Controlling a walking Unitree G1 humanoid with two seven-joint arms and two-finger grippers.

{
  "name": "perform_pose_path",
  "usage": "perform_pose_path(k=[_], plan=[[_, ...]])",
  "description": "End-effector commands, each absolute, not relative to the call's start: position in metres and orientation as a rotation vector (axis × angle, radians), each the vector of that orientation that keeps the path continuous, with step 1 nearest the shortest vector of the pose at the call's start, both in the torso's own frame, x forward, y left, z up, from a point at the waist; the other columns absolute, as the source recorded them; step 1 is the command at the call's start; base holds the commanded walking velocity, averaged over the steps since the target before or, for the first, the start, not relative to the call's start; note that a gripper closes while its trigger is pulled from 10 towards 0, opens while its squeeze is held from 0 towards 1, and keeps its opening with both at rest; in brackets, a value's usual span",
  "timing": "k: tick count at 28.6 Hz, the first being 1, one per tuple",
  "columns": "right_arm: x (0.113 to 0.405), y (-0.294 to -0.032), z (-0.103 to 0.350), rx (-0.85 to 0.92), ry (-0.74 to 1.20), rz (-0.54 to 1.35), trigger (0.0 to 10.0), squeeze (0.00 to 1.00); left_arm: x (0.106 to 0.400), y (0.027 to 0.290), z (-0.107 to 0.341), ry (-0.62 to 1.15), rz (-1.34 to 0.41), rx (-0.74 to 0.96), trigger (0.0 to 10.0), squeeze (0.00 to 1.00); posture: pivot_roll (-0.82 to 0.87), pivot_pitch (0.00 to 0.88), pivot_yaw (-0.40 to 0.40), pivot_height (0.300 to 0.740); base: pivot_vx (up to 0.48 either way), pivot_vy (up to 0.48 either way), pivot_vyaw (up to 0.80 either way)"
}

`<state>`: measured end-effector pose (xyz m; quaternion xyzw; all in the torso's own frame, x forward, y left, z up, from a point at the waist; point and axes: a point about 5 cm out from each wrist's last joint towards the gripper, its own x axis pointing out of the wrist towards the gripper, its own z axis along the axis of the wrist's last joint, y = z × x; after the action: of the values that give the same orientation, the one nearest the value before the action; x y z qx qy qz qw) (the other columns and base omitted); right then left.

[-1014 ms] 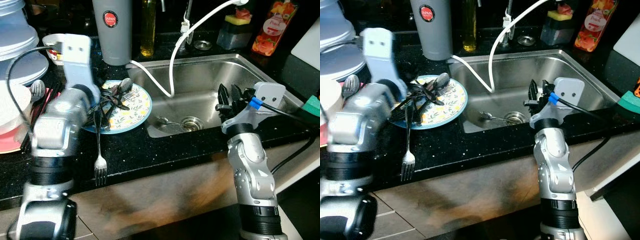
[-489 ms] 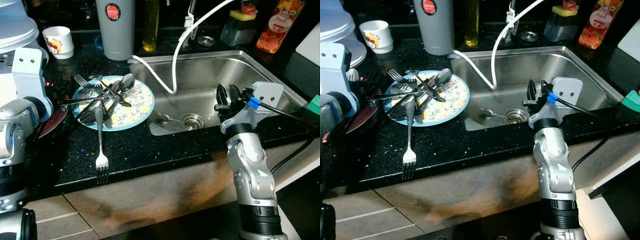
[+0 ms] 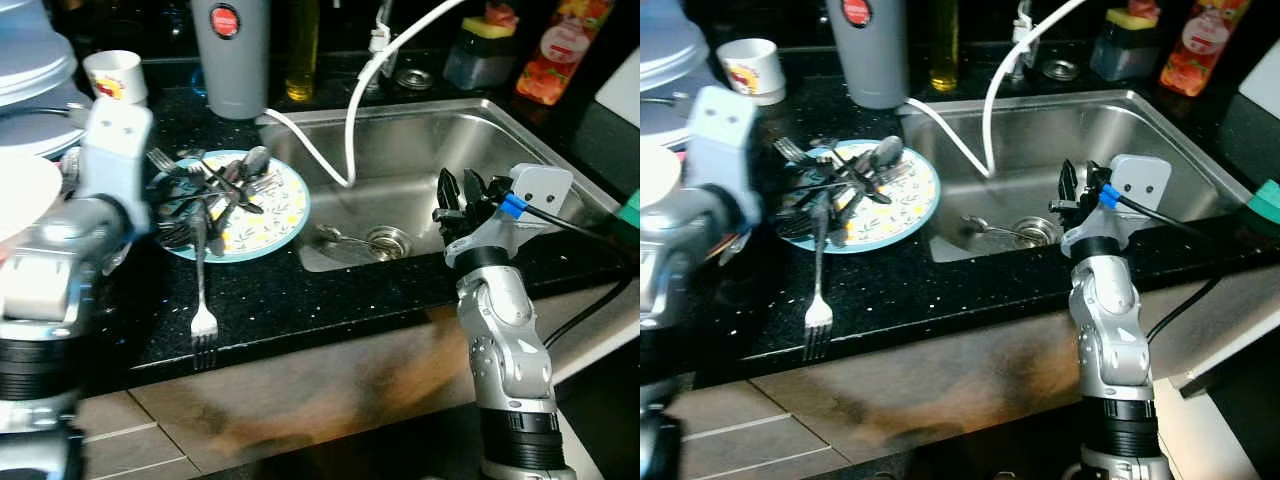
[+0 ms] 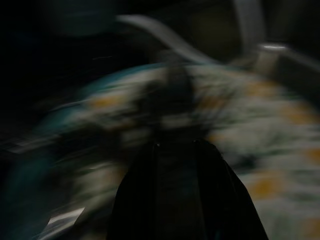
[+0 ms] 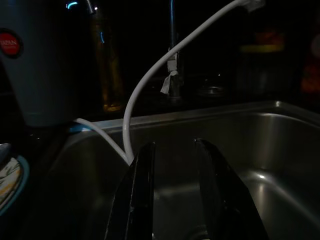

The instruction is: Kitchen organization

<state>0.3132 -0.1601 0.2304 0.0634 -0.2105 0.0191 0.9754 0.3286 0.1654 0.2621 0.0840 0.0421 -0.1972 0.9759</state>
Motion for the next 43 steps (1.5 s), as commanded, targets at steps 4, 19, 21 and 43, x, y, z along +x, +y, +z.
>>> perform_pose_path(k=[4,19,21,43], plan=[[0.312,-0.167,0.229,0.125,-0.42,0.014,10.0,0.0,0.331,0.167,0.276,0.028,-0.462,0.211,10.0,0.0,0.06,0.105,-0.021,0.74,0.0,0.0,0.0],[0.314,-0.166,0.23,0.129,-0.432,0.007,10.0,0.0,0.354,0.201,0.288,-0.005,-0.463,0.947,10.0,0.0,0.06,0.078,-0.003,0.74,0.0,0.0,0.0],[0.314,-0.166,0.23,0.129,-0.432,0.007,10.0,0.0,0.354,0.201,0.288,-0.005,-0.463,0.947,10.0,0.0,0.06,0.078,-0.003,0.74,0.0,0.0,0.0],[0.313,-0.168,0.228,0.14,-0.436,-0.015,10.0,0.0,0.345,0.219,0.295,0.119,-0.844,1.53,10.0,0.0,0.07,0.081,0.005,0.74,0.0,0.0,0.0]])
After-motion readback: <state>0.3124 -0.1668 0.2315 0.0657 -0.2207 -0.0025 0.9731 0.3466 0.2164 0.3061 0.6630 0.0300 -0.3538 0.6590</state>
